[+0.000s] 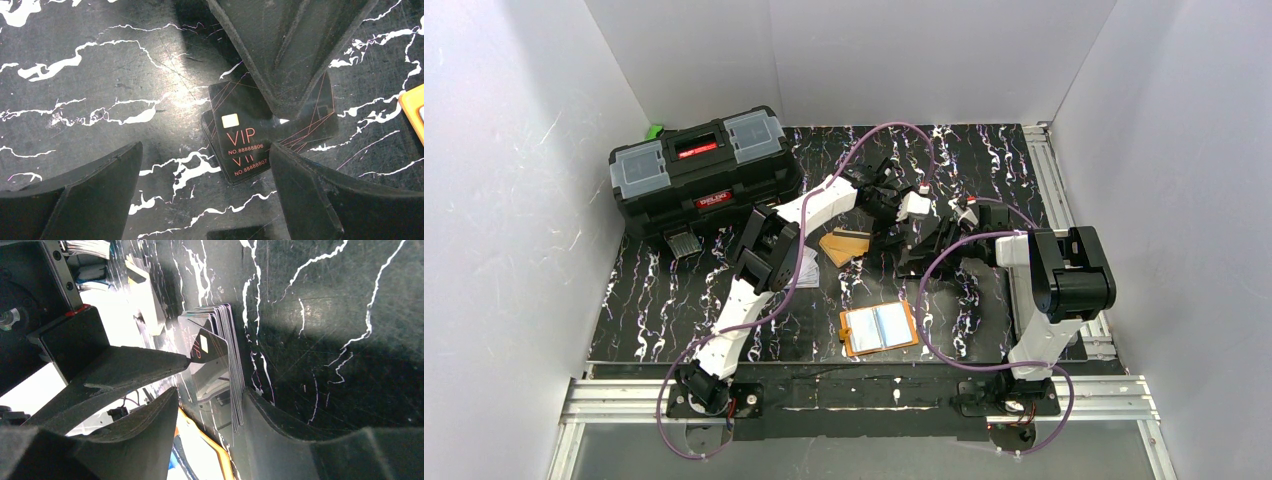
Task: Put the credit cards into the card holder
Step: Pick up the credit card from the center of the board.
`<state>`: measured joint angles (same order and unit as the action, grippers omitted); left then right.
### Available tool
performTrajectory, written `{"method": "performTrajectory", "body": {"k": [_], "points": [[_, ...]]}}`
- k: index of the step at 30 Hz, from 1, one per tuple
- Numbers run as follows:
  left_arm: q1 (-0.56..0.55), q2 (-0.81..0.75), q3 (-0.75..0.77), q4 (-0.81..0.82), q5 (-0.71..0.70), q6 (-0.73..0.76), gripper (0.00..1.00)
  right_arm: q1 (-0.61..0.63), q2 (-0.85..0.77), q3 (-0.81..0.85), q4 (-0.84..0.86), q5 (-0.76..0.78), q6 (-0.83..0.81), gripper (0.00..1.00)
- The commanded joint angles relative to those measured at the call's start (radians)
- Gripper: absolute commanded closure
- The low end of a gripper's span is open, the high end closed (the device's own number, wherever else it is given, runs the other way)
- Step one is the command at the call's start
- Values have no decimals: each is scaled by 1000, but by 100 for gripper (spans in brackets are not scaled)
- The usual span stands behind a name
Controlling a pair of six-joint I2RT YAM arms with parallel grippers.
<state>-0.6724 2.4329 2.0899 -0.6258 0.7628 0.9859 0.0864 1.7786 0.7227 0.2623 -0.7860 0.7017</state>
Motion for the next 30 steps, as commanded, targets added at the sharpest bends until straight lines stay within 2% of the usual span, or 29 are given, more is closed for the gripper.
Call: {"method": "performTrajectory", "body": {"k": [1,22,30], "points": [[-1,-15,-9,-20,12,28,2,3,-1,-4,2,5,-9,43],[-26,9,-13,84,7,-34,2,-13,-5,-15,19,32,-9,45],[-26,1,-33,151,4,-117,2,-22,-21,-30,17,59,-9,56]]}}
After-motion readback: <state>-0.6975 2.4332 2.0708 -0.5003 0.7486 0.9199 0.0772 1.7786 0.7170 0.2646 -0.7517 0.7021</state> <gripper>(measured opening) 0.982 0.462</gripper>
